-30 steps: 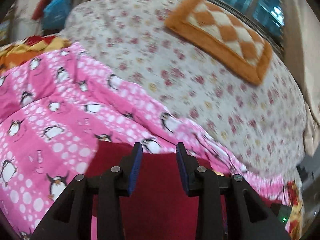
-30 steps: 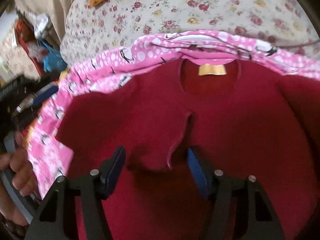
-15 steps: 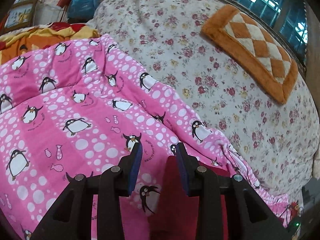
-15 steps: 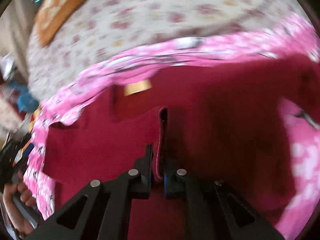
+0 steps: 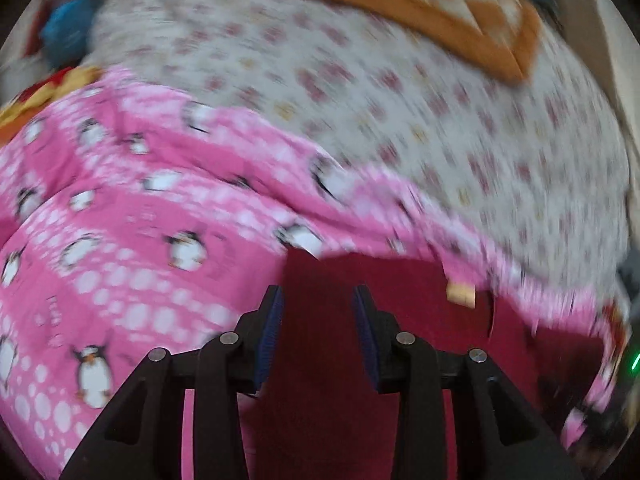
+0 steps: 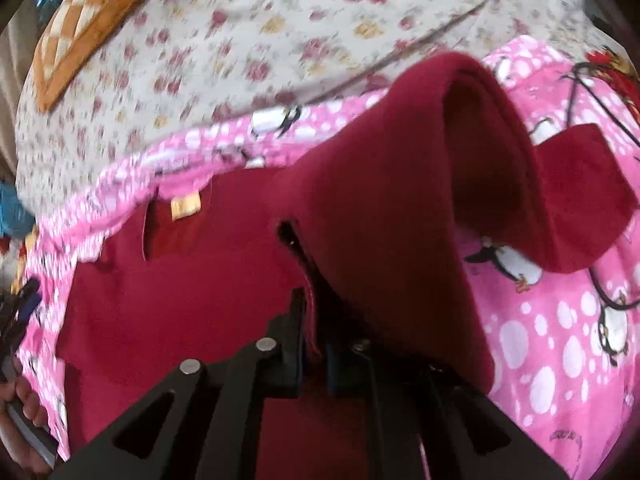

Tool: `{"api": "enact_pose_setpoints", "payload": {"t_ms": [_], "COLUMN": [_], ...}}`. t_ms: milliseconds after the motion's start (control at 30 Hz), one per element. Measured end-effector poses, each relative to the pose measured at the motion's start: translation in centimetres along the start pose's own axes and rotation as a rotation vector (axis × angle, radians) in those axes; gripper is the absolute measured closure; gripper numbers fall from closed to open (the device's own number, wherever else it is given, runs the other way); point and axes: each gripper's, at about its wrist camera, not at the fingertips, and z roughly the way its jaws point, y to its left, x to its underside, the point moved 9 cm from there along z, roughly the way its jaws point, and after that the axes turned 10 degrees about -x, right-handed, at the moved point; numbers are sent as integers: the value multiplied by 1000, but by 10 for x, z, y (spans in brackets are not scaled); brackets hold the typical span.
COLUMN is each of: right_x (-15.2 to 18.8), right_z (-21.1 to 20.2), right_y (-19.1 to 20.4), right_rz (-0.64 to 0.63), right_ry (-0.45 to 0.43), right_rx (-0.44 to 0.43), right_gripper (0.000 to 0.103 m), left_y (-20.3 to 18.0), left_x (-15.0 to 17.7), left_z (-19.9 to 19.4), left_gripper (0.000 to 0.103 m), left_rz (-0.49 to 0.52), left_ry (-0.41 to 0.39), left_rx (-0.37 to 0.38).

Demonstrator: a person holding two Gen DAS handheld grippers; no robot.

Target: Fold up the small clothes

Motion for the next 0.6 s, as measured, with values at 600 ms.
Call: {"api": "enact_pose_setpoints", "payload": {"t_ms": [600], "right_x": [6], "right_z": [7], "right_y": [24], "right_rz": [-226], "right_ry": [61], "right_rx": [49], "right_gripper": [73], "left_y": [-17], "left_x": [38], "left_z": [38], "left_gripper": [71], "left_rz": [80], "left_ry": [165], "left_rx": [-63]}}
